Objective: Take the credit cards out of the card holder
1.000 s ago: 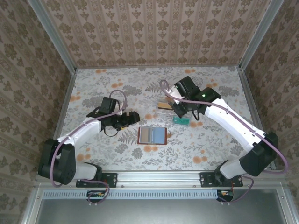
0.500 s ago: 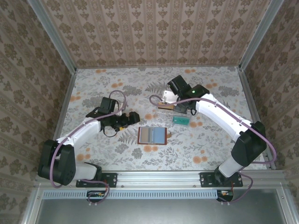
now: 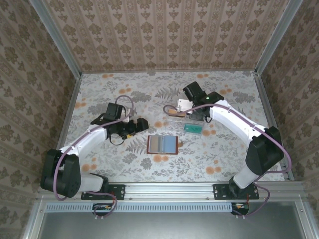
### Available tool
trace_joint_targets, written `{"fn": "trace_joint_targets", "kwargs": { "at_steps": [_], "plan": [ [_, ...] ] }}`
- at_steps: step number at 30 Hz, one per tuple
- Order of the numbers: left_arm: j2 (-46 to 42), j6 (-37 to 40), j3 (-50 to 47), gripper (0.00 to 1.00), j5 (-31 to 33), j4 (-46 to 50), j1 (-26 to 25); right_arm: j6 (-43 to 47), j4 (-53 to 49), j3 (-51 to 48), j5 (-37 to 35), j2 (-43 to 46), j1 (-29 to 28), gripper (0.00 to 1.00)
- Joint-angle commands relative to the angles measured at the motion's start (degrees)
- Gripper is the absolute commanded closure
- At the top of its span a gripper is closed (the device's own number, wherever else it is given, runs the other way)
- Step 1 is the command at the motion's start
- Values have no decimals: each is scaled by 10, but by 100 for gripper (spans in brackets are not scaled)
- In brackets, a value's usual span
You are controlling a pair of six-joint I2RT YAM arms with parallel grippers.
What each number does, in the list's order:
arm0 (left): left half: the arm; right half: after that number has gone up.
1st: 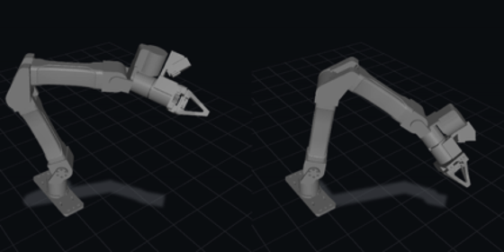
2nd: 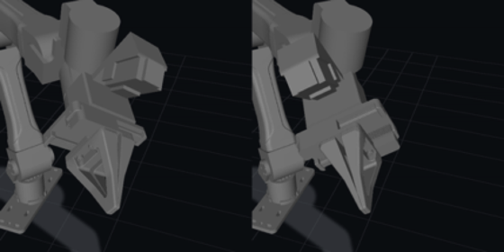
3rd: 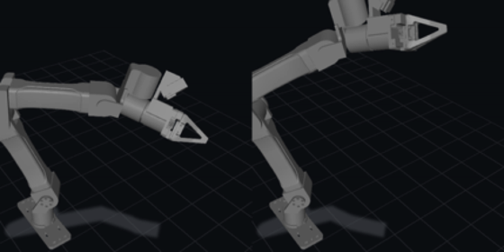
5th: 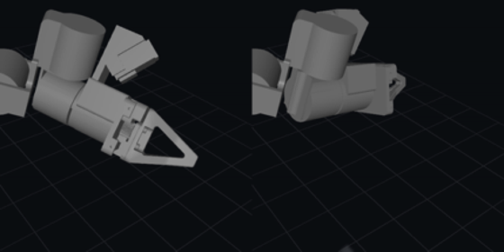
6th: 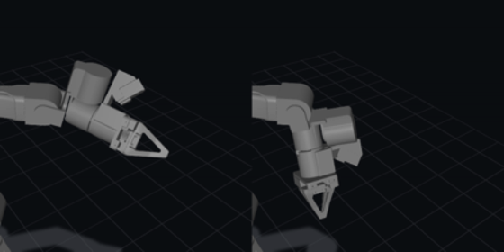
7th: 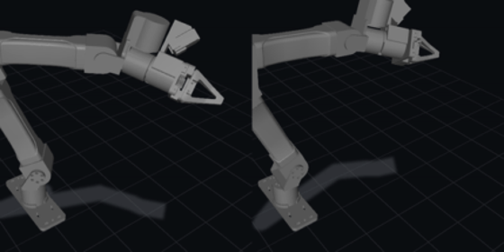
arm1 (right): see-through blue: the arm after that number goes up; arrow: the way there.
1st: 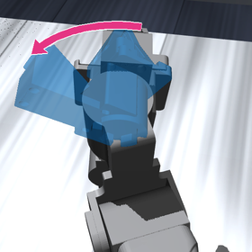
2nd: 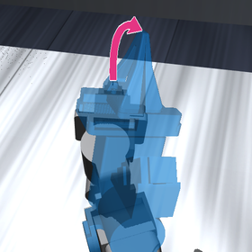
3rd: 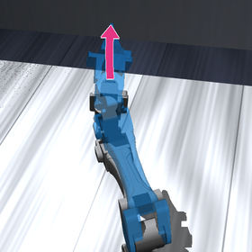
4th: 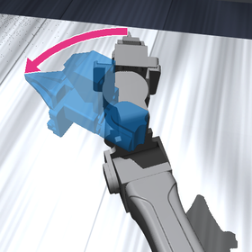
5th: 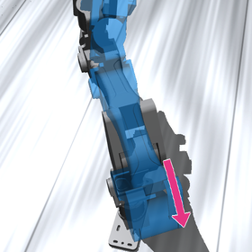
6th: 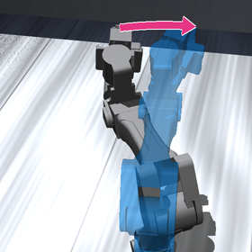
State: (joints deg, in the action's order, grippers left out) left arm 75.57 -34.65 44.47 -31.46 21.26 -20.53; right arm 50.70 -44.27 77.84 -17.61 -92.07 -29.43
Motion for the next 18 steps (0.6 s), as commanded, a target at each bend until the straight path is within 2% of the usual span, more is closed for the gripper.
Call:
{"fn": "trace_joint_targets", "kwargs": {
  "at_steps": [1,18],
  "plan": [
    [2,13,14,0,-1,8,5,17,15,-11,-3,-13,5,100],
    [3,13,9,0,-2,5,11,14,28,-13,4,-42,16,98]
  ]
}}
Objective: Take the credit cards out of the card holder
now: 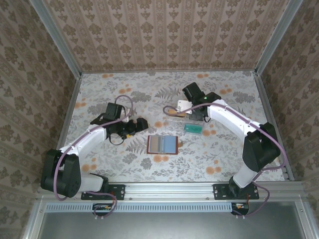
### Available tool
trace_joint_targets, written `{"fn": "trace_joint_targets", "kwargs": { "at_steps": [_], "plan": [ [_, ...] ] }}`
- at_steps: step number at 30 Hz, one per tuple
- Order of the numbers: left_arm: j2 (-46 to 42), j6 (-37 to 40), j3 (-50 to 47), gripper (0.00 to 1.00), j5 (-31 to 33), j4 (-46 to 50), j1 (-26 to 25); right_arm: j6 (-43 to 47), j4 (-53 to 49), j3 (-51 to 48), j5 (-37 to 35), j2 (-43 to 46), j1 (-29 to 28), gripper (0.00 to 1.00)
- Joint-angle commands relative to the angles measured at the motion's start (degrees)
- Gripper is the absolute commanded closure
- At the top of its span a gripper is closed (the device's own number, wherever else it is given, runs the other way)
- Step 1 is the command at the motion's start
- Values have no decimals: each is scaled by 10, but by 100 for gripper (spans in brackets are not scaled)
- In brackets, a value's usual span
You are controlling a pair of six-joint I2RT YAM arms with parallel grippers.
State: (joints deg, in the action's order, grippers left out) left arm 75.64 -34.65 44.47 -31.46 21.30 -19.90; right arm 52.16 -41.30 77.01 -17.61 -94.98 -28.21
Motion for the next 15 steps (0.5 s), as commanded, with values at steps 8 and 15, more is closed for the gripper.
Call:
{"fn": "trace_joint_targets", "kwargs": {
  "at_steps": [8,15],
  "plan": [
    [4,13,7,0,-4,3,7,-15,15,-2,-10,-20,3,71],
    [4,12,6,0,-4,1,8,-19,25,-5,-21,-21,3,71]
  ]
}}
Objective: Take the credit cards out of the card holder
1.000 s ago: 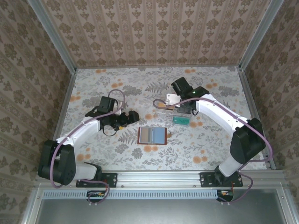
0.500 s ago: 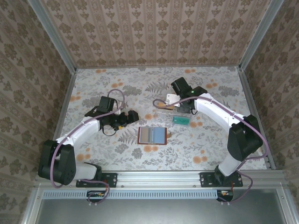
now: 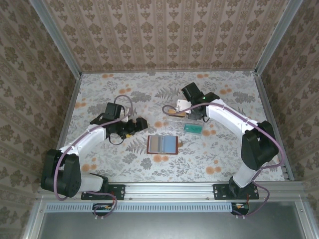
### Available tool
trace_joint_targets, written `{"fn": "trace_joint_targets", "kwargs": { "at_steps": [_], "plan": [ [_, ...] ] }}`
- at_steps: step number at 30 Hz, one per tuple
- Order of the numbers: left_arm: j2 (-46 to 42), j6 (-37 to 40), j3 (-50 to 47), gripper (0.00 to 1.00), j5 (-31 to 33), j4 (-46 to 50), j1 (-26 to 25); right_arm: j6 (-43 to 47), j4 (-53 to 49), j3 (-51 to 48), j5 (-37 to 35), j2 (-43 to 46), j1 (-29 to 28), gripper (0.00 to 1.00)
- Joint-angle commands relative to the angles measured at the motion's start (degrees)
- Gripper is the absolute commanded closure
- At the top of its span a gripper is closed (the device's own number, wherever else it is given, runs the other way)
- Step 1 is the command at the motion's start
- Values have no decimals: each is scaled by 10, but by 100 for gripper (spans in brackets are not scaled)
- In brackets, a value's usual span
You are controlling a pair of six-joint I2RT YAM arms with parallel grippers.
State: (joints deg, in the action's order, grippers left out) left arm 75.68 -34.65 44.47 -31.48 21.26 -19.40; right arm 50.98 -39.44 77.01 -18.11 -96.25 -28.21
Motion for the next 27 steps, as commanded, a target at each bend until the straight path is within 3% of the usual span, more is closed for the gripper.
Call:
{"fn": "trace_joint_targets", "kwargs": {
  "at_steps": [1,9,19,27],
  "plan": [
    [5,11,6,0,-4,2,3,-9,7,-4,-18,-8,3,71],
    [10,11,4,0,-8,-2,3,-74,2,18,-3,11,3,72],
    [31,-2,3,0,-28,-12,-2,-305,-2,-16,89,115,-26,76],
    [37,-33,-10,24,-29,-32,-34,-564,52,-143,130,196,-92,76]
  ]
}}
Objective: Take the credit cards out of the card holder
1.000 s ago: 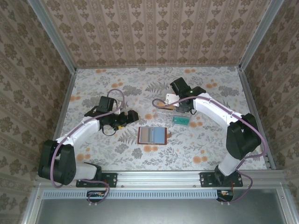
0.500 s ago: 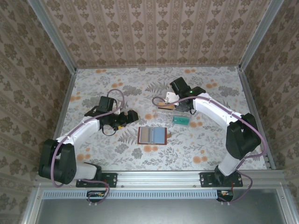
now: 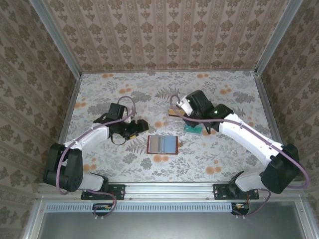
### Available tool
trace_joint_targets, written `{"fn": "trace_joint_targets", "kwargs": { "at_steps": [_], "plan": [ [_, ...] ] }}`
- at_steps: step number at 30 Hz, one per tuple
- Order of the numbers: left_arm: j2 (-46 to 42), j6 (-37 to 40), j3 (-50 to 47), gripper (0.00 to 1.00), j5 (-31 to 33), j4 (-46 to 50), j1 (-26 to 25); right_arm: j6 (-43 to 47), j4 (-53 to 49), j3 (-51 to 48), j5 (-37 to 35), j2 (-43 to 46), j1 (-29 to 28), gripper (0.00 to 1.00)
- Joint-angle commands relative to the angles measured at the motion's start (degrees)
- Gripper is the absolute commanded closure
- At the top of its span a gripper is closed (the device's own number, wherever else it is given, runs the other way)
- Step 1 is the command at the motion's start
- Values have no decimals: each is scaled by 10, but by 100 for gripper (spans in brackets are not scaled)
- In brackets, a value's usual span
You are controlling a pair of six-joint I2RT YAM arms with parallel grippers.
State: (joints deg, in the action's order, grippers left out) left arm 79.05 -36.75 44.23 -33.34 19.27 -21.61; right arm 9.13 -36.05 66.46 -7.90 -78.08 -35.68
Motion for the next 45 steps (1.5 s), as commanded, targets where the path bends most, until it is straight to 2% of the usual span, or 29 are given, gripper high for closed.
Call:
{"fn": "trace_joint_targets", "kwargs": {
  "at_steps": [1,5,10,12,14,18,24,37,45],
  "plan": [
    [5,-15,-9,28,-10,-13,-19,-182,25,-53,19,18,-29,76],
    [8,-26,-15,42,-2,-13,-42,-325,36,-89,41,7,-54,76],
    [18,-37,-23,58,5,-18,-77,-409,117,-148,66,-25,-91,82],
    [25,-39,-24,68,8,-20,-85,-433,136,-160,76,-49,-100,87],
    [33,-39,-25,72,12,-22,-92,-451,150,-165,81,-71,-108,87],
    [47,-41,-30,74,16,-27,-97,-466,168,-156,89,-110,-119,90],
    [65,-33,-29,74,13,-35,-98,-480,131,-129,56,-163,-122,90],
    [107,-25,-24,71,2,-48,-103,-497,142,-143,59,-184,-127,87],
    [136,-19,-12,64,-7,-47,-115,-503,147,-143,62,-192,-134,87]
  ]
}}
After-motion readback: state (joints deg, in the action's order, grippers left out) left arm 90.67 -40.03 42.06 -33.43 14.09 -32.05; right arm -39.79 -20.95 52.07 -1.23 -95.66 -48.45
